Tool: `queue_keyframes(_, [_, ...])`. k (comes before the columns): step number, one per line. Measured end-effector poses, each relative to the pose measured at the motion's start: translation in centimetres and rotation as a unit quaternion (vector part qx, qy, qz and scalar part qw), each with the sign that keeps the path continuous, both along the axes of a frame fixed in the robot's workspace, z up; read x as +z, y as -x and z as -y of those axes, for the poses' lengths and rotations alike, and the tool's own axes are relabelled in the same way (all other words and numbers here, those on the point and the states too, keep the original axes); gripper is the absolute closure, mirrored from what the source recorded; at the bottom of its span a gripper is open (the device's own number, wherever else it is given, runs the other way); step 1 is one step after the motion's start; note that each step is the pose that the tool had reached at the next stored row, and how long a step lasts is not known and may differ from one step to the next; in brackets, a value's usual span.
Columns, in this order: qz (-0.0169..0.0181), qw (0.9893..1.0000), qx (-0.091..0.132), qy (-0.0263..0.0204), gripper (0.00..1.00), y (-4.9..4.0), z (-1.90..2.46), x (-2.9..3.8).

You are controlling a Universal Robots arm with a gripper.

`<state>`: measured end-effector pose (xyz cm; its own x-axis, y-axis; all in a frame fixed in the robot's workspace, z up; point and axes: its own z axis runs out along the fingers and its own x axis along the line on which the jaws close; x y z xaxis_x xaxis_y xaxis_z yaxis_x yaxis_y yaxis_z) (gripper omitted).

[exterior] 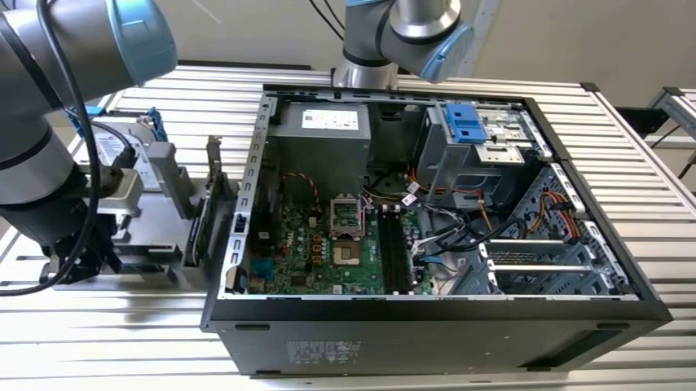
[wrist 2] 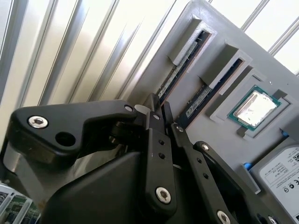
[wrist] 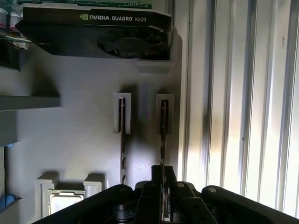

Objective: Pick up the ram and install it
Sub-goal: 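Pick up the ram and move it above insertion slot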

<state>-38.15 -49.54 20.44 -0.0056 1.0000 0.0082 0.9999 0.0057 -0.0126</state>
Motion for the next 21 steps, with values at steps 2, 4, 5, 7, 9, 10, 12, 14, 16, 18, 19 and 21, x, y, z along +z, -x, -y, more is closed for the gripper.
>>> queue_keyframes(2, [0.0001,1.0,0.0,0.0,1.0,0.0,0.0,0.16])
queue_keyframes(4, [0.0001,1.0,0.0,-0.0001,1.0,0.0,0.0,0.29])
queue_keyframes(5, [0.0001,1.0,0.0,-0.0001,1.0,-0.01,0.0,0.35])
queue_keyframes(7, [0.0001,1.0,0.0,-0.0001,1.0,0.0,0.0,0.5])
queue_keyframes(9, [0.0,1.0,0.0,0.0,1.0,0.0,0.0,0.65])
queue_keyframes(10, [0.0001,1.0,0.0,0.0,1.0,0.0,0.0,0.72])
queue_keyframes(12, [0.0001,1.0,-0.001,0.0,1.0,0.0,0.0,0.88])
queue_keyframes(14, [0.0001,1.0,-0.001,-0.0001,1.0,0.0,0.0,1.03])
queue_keyframes(16, [0.0,1.0,-0.001,0.0,1.0,0.0,0.0,1.18])
queue_keyframes(18, [0.0001,1.0,-0.001,-0.0001,1.0,-0.01,0.0,1.28])
queue_keyframes(19, [0.0001,1.0,-0.001,-0.0001,1.0,-0.01,0.0,1.34])
queue_keyframes(21, [0.0001,1.0,-0.001,0.0,1.0,0.0,0.0,1.45])
